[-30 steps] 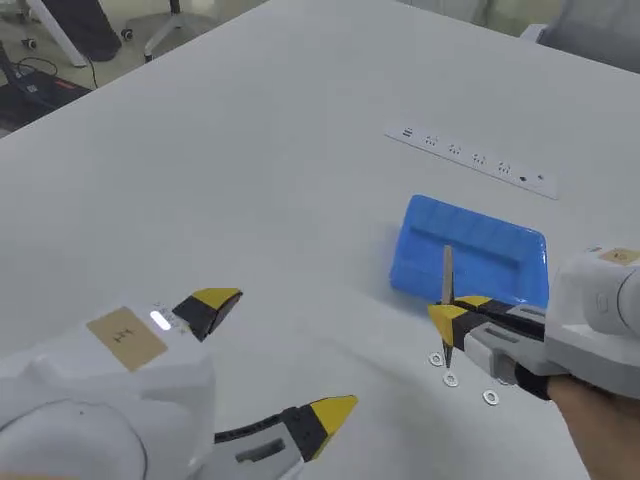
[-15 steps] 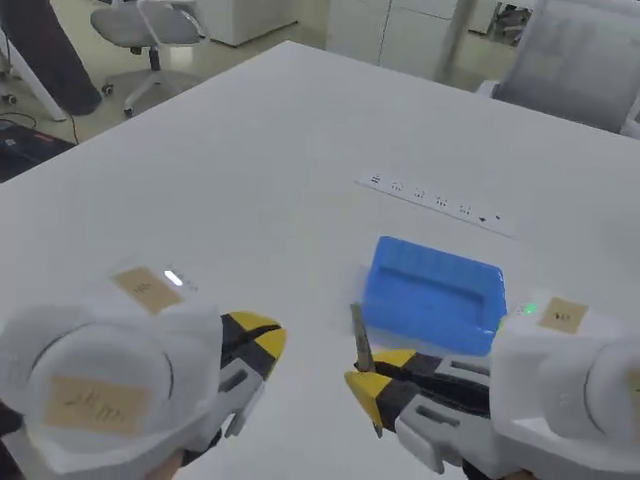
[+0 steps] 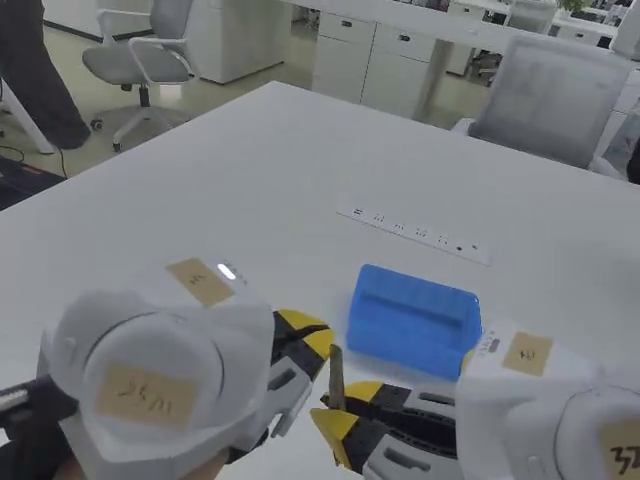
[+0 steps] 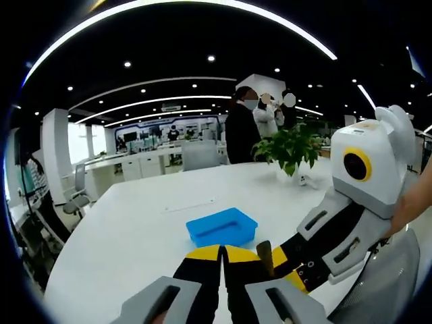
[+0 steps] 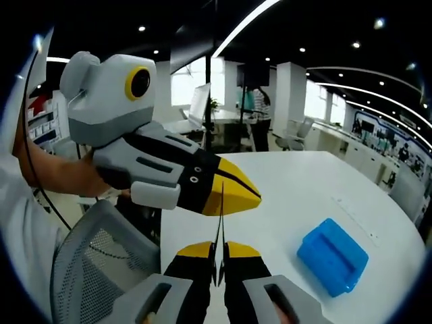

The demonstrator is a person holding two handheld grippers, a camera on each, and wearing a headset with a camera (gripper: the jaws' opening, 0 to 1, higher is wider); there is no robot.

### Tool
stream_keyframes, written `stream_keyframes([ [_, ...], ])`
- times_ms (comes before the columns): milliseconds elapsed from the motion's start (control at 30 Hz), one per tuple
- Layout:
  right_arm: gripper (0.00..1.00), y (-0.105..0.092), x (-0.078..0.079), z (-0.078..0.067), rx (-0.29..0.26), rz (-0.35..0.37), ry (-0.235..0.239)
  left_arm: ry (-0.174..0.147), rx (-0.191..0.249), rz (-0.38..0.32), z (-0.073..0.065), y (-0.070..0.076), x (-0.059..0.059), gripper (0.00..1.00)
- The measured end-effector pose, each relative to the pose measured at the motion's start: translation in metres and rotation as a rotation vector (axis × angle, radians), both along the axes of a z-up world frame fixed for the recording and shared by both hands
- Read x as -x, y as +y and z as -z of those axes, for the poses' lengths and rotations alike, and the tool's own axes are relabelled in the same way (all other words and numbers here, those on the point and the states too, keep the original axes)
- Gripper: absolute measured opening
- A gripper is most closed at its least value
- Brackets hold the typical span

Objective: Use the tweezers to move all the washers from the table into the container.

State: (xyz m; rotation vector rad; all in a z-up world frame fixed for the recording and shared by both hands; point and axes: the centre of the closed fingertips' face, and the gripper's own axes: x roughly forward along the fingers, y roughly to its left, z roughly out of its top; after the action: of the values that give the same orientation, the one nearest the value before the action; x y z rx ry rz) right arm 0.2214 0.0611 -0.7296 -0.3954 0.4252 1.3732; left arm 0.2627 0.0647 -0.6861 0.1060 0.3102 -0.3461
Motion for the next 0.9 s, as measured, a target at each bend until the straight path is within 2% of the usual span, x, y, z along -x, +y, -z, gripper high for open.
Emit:
stream_keyframes([
  [100, 0.02, 0.001, 0.000, -0.002, 0.001, -0.006, -0.013, -0.005, 0.018, 0.043, -0.003, -0.010, 0.002, 0.00],
  [200, 0.02, 0.003, 0.000, -0.003, 0.003, -0.012, -0.024, -0.008, 0.017, 0.074, -0.004, -0.018, 0.004, 0.00],
  [400, 0.02, 0.005, -0.004, -0.003, 0.009, -0.009, -0.033, -0.014, 0.026, 0.104, -0.005, -0.028, 0.003, 0.00],
  [500, 0.02, 0.003, -0.006, -0.001, 0.012, -0.002, -0.031, -0.019, 0.026, 0.099, -0.004, -0.028, 0.001, 0.00],
  [567, 0.02, 0.002, -0.010, 0.002, 0.016, 0.010, -0.026, -0.046, 0.013, 0.069, -0.004, -0.022, 0.000, 0.01],
  [633, 0.02, 0.000, -0.017, 0.006, 0.019, 0.028, -0.025, -0.060, 0.053, 0.054, -0.005, -0.018, 0.002, 0.12],
  [700, 0.02, -0.003, -0.026, 0.009, 0.017, 0.054, -0.016, -0.066, 0.095, 0.010, -0.004, -0.010, 0.005, 0.25],
  [733, 0.02, -0.004, -0.030, 0.010, 0.015, 0.066, -0.012, -0.073, 0.099, -0.001, -0.003, -0.006, 0.006, 0.30],
  [800, 0.02, -0.008, -0.041, 0.012, 0.012, 0.099, -0.013, -0.090, 0.069, -0.057, 0.001, 0.007, 0.012, 0.40],
  [833, 0.02, -0.010, -0.049, 0.014, 0.015, 0.121, -0.018, -0.099, 0.067, -0.062, 0.004, 0.010, 0.016, 0.44],
  [867, 0.02, -0.013, -0.054, 0.017, 0.019, 0.136, -0.020, -0.103, 0.077, -0.073, 0.006, 0.013, 0.019, 0.51],
  [900, 0.02, -0.015, -0.058, 0.019, 0.025, 0.147, -0.022, -0.105, 0.108, -0.108, 0.009, 0.019, 0.020, 0.60],
])
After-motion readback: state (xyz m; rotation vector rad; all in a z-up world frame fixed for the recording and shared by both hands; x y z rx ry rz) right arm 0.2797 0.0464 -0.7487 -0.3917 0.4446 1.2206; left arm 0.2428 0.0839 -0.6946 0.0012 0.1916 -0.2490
